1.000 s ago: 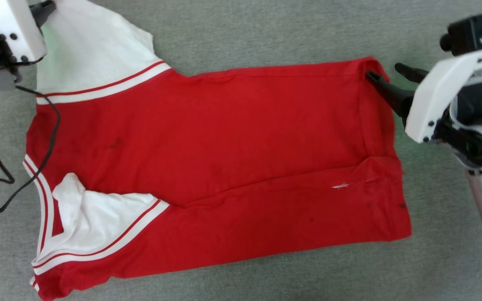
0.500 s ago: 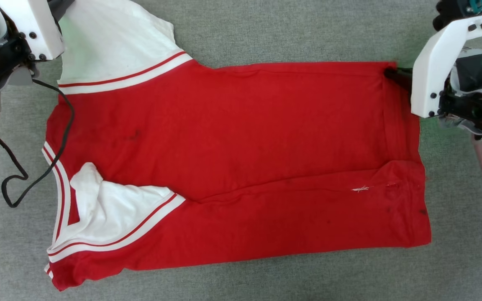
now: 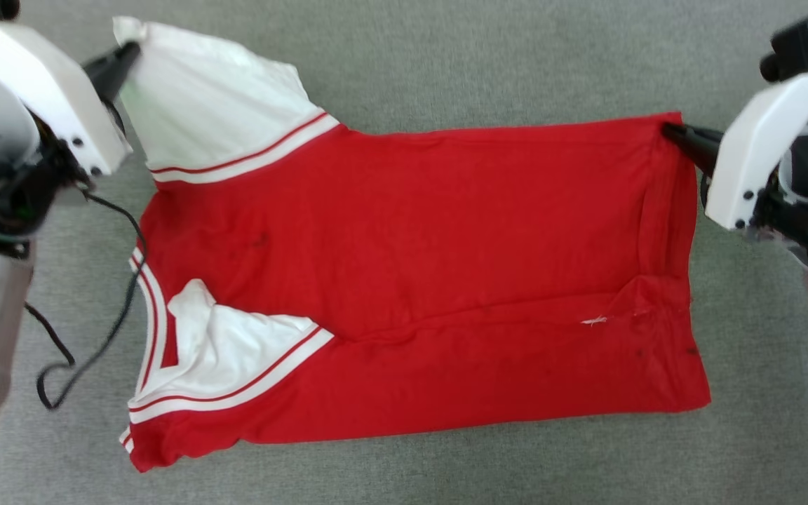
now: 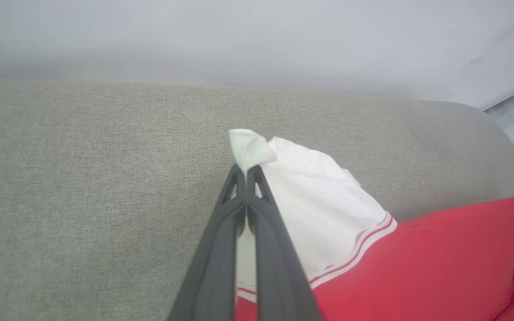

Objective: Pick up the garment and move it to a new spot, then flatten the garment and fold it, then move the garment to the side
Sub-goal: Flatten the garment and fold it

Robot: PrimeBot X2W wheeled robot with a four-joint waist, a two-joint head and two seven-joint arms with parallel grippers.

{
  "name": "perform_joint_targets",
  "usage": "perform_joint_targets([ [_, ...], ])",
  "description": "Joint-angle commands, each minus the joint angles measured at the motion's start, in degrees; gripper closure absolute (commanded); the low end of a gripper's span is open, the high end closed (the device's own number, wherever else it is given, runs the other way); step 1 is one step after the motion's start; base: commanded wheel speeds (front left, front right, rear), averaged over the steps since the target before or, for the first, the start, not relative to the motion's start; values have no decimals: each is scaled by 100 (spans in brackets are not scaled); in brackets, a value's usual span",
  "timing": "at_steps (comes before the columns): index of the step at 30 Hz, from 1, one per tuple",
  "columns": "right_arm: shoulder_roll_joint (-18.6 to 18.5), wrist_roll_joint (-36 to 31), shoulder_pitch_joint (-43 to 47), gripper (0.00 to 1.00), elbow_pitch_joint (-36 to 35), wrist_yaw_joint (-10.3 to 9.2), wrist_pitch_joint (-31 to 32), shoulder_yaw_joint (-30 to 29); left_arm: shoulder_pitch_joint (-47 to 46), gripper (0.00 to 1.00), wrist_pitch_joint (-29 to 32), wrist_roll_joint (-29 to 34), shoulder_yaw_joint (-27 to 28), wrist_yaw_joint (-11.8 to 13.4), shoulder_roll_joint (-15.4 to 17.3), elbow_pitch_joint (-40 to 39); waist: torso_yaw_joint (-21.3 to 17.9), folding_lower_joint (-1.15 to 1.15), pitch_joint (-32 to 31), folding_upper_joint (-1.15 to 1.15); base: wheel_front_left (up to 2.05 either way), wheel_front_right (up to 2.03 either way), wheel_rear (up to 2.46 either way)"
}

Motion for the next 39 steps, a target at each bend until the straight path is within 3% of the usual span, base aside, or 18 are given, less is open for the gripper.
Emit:
perform_joint_targets([
  [1,-52,32,214,100,-100,-2,-83,-66,253,100,-143,-59,42,-8,-42,-72,98,0,-262,0,0,0,0],
  [8,-66,105,1305,100,-487,-2,-253,-421,1608,100,-770,-285,250,99,-108,-537,226,0,-843,0,0,0,0],
  [21,252,142,3050,100,-751,-2,-442,-916,3878,100,-1120,-648,262,584,-353,-1104,280,0,-1227,0,0,0,0],
  [23,262,158,3161,54,-719,-2,-591,-905,4119,54,-1094,-698,217,681,-442,-1022,269,0,-1222,0,0,0,0],
  [24,273,151,3215,0,-692,-2,-667,-872,4203,17,-1113,-707,205,723,-477,-957,249,0,-1216,0,0,0,0],
  [25,284,149,3268,0,-660,-2,-755,-845,4236,0,-1167,-708,208,758,-524,-898,236,0,-1216,0,0,0,0],
  [30,245,79,3399,0,-617,-2,-1563,-717,4393,0,-1455,-616,120,722,-730,-690,221,0,-1257,0,0,0,0],
  [36,178,7,3667,0,-898,-2,-2429,-663,4371,0,-2479,-42,144,729,-819,-942,261,0,-1487,0,0,0,0],
  [39,161,-23,3813,0,-1054,-2,-2541,-735,4417,0,-2775,165,122,795,-833,-1113,260,0,-1596,0,0,0,0],
])
